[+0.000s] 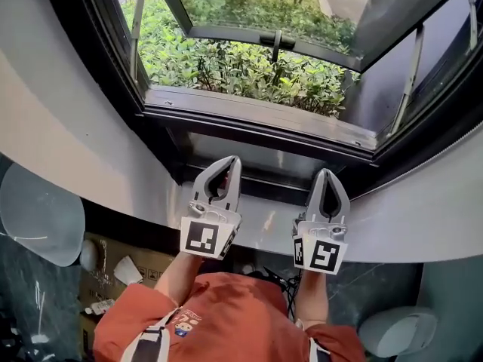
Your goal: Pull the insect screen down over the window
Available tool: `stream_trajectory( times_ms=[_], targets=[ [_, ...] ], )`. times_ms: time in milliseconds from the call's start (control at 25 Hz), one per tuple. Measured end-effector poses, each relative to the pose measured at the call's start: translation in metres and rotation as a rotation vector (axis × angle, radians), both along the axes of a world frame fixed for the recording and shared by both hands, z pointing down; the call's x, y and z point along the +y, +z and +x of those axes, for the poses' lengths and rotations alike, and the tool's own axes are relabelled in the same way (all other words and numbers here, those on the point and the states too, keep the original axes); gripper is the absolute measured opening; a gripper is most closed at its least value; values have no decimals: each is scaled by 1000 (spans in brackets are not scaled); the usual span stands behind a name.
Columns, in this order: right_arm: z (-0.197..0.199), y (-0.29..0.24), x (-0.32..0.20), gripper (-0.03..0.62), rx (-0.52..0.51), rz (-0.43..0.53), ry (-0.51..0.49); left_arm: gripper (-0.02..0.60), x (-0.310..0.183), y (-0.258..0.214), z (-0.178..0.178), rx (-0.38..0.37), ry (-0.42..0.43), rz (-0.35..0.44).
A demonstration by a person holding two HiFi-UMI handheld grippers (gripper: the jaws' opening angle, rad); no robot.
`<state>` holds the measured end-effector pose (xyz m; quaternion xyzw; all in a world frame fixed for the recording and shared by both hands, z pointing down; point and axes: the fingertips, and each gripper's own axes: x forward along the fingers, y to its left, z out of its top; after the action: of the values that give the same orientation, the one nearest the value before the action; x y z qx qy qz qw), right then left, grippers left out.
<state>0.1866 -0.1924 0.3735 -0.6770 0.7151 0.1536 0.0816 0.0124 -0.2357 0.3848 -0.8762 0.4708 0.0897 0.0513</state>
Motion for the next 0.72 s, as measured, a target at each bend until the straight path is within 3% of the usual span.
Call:
stream_trajectory(
  times_ms=[280,720],
  targets=[
    [-14,-7,-19,9,19,4,35,5,-26,0,-17,31,17,-27],
    [-4,-8,-38,9,13,9,-3,5,-39,2,-8,31,-5,-19]
  ],
)
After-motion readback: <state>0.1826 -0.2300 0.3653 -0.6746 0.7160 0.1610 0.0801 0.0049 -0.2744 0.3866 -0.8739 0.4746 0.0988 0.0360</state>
